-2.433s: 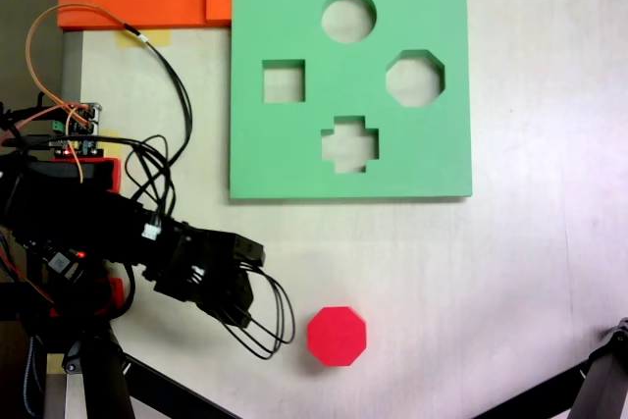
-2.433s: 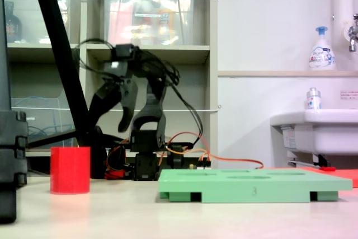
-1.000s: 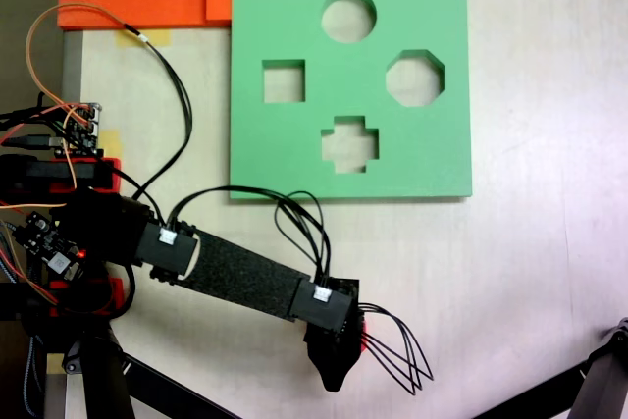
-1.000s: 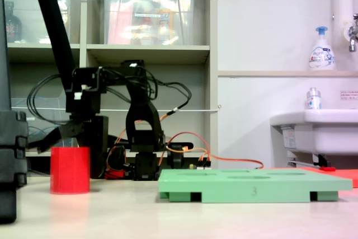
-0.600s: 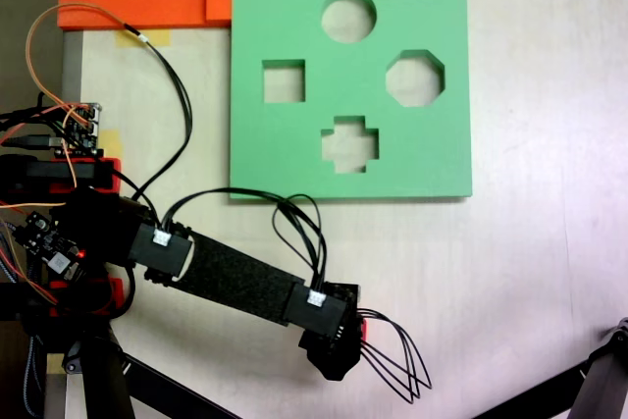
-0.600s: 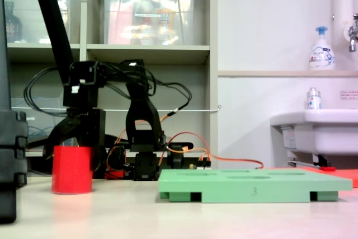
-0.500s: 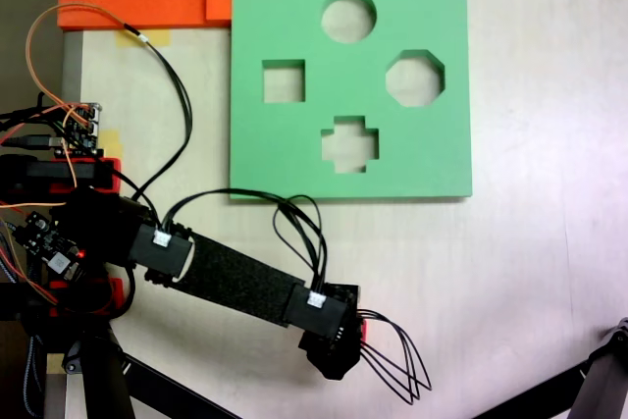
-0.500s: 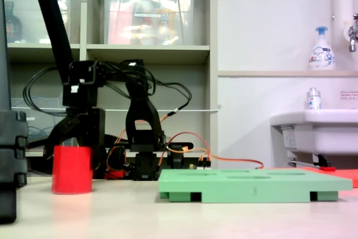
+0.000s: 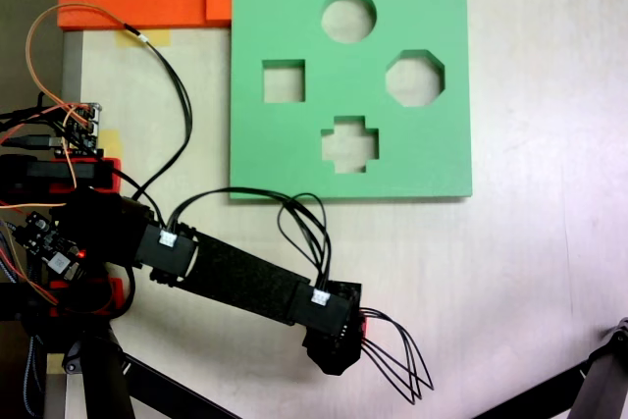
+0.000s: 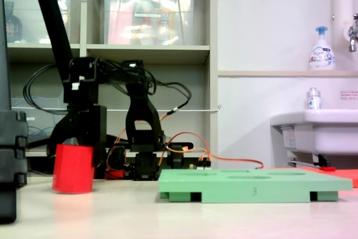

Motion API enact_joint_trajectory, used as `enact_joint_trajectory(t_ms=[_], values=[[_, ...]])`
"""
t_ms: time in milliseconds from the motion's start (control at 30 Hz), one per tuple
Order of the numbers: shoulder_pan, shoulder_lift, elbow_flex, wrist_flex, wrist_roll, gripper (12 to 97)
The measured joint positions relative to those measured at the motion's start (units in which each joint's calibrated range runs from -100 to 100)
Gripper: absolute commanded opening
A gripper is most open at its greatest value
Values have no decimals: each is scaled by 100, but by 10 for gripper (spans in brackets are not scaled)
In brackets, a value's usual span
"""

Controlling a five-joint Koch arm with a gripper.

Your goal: Put the octagonal pillar block into the corresponding hole

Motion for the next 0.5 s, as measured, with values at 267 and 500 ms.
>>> enact_joint_trajectory(t_ms=[267,500], values=[[98,-917,-59,-39,93,310],[347,-2161,-59,-39,278,311]])
